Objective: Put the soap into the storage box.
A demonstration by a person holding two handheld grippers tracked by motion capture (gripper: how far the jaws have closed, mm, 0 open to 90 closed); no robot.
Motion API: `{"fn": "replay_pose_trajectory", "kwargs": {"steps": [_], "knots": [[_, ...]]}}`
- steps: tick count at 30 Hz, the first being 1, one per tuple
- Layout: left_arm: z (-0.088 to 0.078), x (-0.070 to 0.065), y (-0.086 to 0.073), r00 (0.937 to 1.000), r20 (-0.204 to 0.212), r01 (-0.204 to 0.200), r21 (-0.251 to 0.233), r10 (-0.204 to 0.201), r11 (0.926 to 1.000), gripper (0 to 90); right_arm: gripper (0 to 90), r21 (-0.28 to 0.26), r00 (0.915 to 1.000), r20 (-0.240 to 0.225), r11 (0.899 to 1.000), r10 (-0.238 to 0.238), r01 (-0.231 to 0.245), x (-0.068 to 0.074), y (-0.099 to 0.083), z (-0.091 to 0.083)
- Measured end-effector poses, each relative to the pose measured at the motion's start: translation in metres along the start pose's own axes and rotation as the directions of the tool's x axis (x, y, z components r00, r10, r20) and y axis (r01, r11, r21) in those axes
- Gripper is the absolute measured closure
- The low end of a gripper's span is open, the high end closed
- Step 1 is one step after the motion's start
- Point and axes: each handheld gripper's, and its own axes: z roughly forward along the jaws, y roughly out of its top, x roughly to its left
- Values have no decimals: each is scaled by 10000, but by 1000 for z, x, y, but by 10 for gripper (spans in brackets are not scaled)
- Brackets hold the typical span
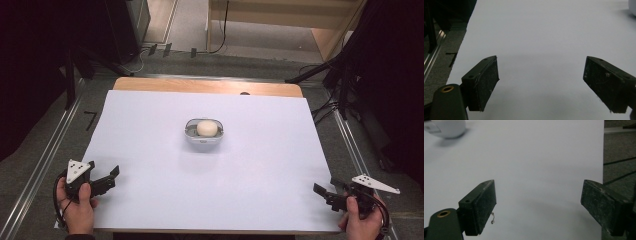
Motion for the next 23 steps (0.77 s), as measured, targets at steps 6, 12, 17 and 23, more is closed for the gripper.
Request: {"fn": "replay_pose_trajectory", "kwargs": {"steps": [6, 12, 17, 23], "knots": [[0, 0, 0, 10000, -15, -36, 43, 36, 10000, 140, 127, -728, 9973, 740, 9973, 24, 30, 3, -6, 5], [0, 0, 0, 10000, -16, -38, 56, 38, 10000, 140, 130, -886, 9951, 972, 9960, 166, -80, 5, -9, 4], [0, 0, 0, 10000, -8, -25, 51, 25, 10000, 140, 133, -889, 9935, 1111, 9959, 236, -138, 4, -9, 4], [1, 0, 0, 10000, -36, -37, 87, 37, 10000, 140, 134, -735, 9935, 1109, 9971, 256, -175, 5, -9, 6]]}}
